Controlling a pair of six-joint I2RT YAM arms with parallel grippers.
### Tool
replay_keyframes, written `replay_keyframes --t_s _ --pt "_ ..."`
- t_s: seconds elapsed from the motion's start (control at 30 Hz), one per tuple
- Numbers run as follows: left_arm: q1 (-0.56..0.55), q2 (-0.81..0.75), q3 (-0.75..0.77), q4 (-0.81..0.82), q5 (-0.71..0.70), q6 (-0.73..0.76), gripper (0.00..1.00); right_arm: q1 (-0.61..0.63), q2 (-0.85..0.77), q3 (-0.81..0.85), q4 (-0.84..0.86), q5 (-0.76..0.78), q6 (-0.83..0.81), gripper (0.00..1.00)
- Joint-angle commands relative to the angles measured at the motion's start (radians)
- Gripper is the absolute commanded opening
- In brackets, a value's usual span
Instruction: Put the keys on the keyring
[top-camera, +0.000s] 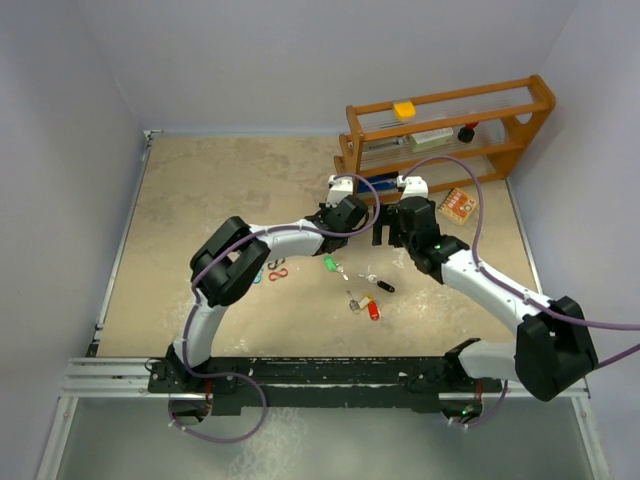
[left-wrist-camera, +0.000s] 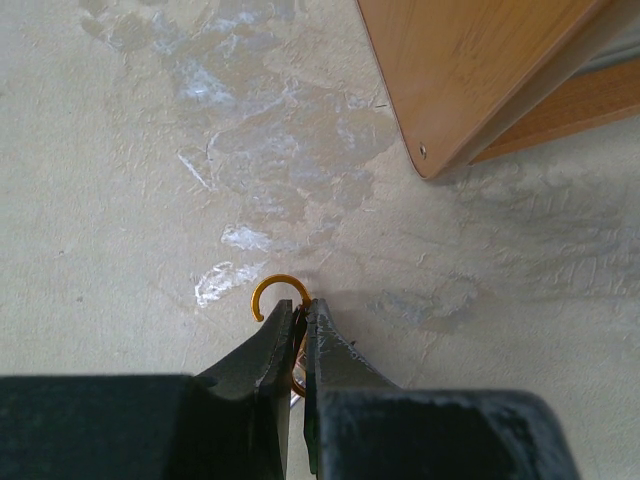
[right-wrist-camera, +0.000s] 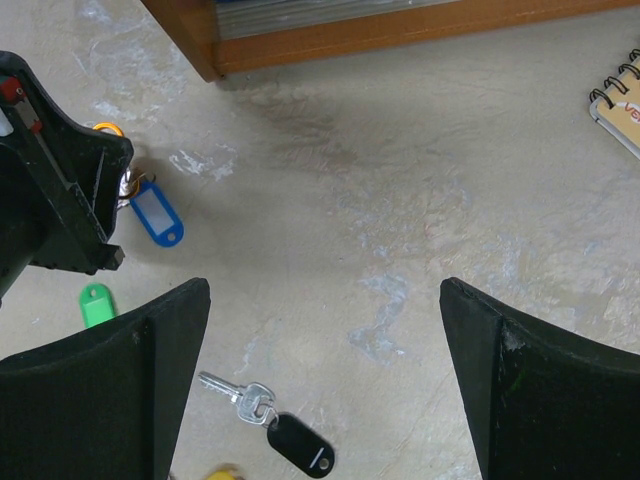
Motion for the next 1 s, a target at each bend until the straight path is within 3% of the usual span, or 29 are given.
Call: replay_keyframes --t_s 0.0,0.47,0.77,0.97 --pt "-0.002 0.012 0.041 0.008 -0.045 0.016 0.00 -0.007 0.005 0.004 0.032 -0.005 0.005 1.00" --pt "0.002 -0.013 -0.020 0.108 -0.141 0.029 0.00 -0.009 0.012 0.001 0.037 -0.004 0.008 1.00" --pt "0.005 -0.142 -0.183 0.372 -0.244 0.122 0.00 -0.010 0.009 -0.010 0.048 0.001 0.005 1.00" --pt "0.032 -0.294 -0.251 0.431 -0.245 0.173 0.00 -0.011 0.000 -0.011 0.048 0.002 0.005 1.00"
